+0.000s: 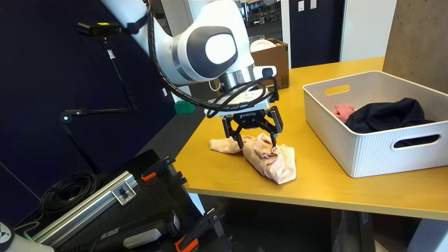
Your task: Fold the shirt and place it in the basket
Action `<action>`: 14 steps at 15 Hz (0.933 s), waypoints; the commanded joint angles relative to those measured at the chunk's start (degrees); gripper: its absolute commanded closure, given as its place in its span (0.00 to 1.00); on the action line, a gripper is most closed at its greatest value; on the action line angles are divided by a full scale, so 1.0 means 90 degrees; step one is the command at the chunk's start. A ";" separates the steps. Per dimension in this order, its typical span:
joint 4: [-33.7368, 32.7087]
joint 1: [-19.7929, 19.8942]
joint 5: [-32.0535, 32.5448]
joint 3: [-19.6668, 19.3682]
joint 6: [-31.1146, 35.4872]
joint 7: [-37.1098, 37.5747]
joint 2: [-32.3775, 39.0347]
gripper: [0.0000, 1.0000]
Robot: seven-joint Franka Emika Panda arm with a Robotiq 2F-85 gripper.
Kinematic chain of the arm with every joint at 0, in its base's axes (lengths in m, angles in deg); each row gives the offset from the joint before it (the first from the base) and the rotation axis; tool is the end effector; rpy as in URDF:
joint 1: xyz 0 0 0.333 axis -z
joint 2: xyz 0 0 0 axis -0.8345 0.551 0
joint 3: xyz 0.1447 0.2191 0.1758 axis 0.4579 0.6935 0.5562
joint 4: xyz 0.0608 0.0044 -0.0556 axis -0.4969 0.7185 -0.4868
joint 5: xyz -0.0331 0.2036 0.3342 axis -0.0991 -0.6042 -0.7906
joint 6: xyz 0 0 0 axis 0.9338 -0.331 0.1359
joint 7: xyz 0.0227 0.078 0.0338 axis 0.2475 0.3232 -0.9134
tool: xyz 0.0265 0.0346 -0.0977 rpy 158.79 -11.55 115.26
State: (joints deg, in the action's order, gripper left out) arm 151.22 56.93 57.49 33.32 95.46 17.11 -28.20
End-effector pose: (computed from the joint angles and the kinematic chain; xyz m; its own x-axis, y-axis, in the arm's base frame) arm 0.5528 -0.0180 0.1591 0.7964 0.6016 -0.0624 0.6038 -0.7848 0.1399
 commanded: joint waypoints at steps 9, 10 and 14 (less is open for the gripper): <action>-0.2900 -0.0159 0.0612 0.0252 -0.0450 -0.0352 0.2729 0.00; -0.3061 -0.0186 0.0651 0.0264 -0.0428 -0.0368 0.2886 0.00; -0.3435 -0.0256 0.0724 0.0287 -0.0356 -0.0403 0.3239 0.35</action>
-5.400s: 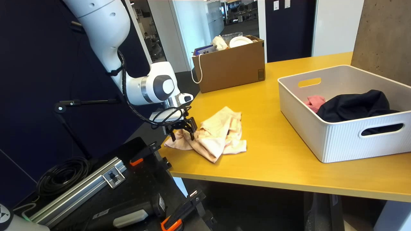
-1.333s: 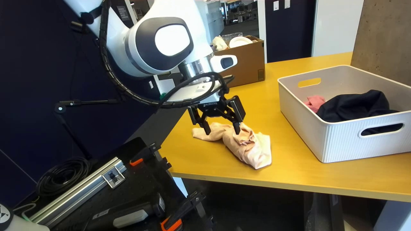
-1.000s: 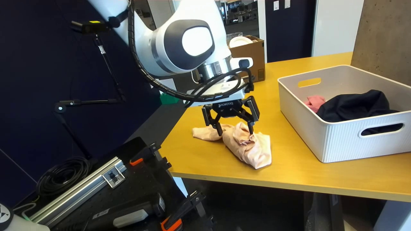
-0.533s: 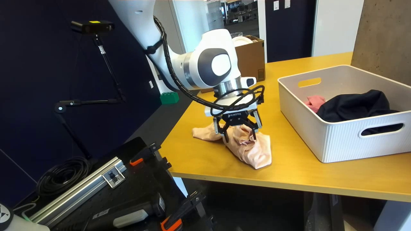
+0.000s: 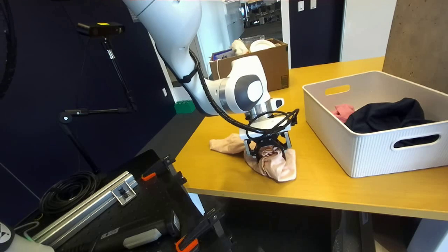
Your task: Fold the shirt and place it in the basket
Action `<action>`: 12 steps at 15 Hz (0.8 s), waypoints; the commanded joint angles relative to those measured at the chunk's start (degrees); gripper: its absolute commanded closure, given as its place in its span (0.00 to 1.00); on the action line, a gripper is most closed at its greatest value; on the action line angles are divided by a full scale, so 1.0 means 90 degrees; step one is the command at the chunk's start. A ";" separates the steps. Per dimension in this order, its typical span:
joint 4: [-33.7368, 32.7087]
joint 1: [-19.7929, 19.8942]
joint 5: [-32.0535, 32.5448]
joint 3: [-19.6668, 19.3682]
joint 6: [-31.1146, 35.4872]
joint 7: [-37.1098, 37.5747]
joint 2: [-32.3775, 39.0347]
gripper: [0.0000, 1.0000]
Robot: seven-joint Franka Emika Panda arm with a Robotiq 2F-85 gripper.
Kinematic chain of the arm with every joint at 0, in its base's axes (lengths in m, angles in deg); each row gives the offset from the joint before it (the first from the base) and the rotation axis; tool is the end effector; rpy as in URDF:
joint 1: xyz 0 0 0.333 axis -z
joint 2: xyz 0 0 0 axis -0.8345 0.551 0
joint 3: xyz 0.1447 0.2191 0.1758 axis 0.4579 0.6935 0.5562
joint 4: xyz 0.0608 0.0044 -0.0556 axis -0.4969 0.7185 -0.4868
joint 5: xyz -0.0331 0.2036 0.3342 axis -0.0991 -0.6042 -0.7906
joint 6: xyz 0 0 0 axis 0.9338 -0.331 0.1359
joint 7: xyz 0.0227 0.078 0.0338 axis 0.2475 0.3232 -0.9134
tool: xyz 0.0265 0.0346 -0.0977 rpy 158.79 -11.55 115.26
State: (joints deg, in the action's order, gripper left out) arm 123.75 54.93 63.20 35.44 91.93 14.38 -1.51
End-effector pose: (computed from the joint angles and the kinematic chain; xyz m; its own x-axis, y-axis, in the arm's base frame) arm 0.6355 0.0244 0.0329 0.6593 0.7396 -0.1354 0.7517 -0.6447 0.1386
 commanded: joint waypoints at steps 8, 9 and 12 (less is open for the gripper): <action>0.0214 0.0026 0.0034 0.0008 0.0377 0.0115 -0.0373 0.93; 0.0354 0.0058 0.0021 -0.0027 0.0489 0.0196 -0.0567 0.99; 0.0824 0.0147 -0.0027 -0.0174 0.0900 0.0513 -0.1291 0.95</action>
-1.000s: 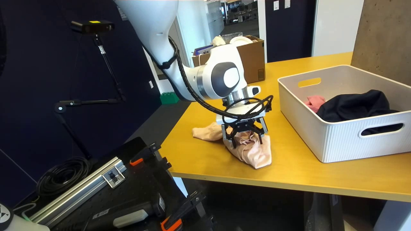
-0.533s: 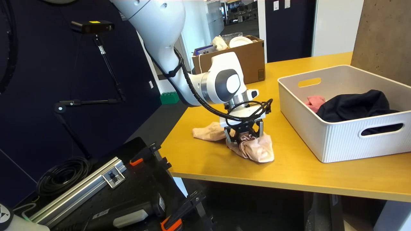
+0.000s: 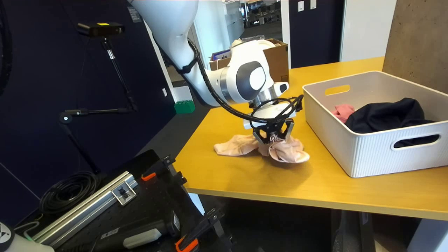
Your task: Fold the shirt and place it in the basket
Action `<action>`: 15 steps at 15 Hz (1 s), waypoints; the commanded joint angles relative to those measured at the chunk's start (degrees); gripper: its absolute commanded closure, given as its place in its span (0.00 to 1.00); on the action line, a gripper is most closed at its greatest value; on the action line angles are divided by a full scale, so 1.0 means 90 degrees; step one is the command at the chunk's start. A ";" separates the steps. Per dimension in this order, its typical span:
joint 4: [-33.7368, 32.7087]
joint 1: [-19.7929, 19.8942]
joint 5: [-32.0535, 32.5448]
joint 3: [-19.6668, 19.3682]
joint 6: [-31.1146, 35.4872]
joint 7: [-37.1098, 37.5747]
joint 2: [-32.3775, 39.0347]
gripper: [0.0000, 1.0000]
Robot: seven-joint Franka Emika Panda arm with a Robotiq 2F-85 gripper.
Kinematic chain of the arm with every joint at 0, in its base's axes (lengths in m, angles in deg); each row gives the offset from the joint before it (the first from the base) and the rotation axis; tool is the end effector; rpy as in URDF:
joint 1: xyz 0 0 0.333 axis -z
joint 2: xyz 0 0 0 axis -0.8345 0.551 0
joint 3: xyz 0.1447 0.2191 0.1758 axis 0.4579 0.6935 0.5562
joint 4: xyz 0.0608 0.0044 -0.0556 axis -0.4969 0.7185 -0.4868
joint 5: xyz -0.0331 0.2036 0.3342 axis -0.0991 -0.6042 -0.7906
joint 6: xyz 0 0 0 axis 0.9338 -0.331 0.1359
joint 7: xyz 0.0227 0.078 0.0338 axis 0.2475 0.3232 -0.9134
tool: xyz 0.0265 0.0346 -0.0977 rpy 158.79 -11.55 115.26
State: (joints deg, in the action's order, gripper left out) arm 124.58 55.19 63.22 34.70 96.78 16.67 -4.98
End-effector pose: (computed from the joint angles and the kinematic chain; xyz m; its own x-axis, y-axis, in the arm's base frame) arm 0.6548 0.0186 0.0743 0.6953 0.7181 -0.0286 0.7056 -0.6745 0.2174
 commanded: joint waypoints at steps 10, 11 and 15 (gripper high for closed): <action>0.0653 0.0927 -0.0190 -0.0793 0.0664 0.0577 -0.2434 0.95; 0.0503 0.1011 -0.0215 -0.0783 0.0632 0.0556 -0.2393 0.95; -0.0539 0.1260 -0.0466 -0.0571 0.0293 0.0324 -0.1897 0.95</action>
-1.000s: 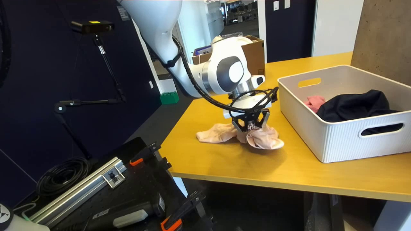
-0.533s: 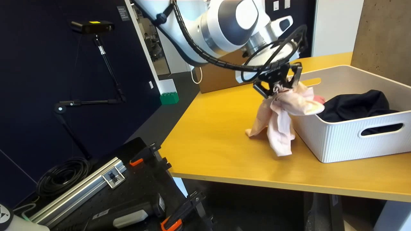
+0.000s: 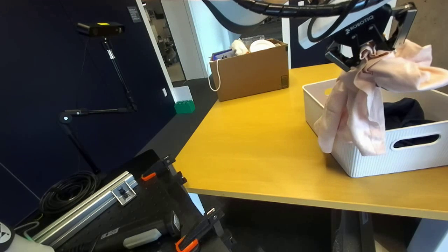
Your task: Fold the shirt and place it in the basket
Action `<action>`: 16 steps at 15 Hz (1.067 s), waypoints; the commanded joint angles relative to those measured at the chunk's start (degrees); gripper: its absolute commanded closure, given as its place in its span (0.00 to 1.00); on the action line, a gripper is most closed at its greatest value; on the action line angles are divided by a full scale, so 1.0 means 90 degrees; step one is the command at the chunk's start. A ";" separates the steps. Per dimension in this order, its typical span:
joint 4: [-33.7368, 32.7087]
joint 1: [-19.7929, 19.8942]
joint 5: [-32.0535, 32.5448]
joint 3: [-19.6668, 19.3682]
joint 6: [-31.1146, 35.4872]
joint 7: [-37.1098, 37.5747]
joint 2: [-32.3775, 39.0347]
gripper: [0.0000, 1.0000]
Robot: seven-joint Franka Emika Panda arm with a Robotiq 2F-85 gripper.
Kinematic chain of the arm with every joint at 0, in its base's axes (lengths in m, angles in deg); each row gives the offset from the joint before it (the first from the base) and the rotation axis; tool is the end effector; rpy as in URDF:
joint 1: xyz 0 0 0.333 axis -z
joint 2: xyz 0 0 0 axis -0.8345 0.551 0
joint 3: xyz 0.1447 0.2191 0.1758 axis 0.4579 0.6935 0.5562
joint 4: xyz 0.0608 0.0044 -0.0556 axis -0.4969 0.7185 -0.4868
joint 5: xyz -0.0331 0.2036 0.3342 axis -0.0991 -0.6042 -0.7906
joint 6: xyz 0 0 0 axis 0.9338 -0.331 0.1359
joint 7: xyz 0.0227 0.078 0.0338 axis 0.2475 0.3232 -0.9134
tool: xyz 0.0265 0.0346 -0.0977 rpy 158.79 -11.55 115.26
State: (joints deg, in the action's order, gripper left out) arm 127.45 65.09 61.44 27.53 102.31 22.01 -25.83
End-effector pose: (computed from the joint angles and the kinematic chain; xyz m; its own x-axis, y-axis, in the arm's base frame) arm 0.6753 -0.1719 0.3149 0.8485 0.4440 0.2880 0.2847 -0.8417 0.4588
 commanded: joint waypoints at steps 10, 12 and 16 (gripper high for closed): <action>-0.4202 0.0536 -0.0819 0.0738 -0.1807 -0.1192 0.2823 0.95; -0.4788 0.0511 -0.0806 0.0781 -0.1959 -0.1324 0.3209 0.95; -0.5969 0.0453 -0.0860 0.0937 -0.2215 -0.1611 0.3855 0.55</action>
State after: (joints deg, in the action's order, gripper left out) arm 84.78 68.84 55.57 34.05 86.44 11.36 3.46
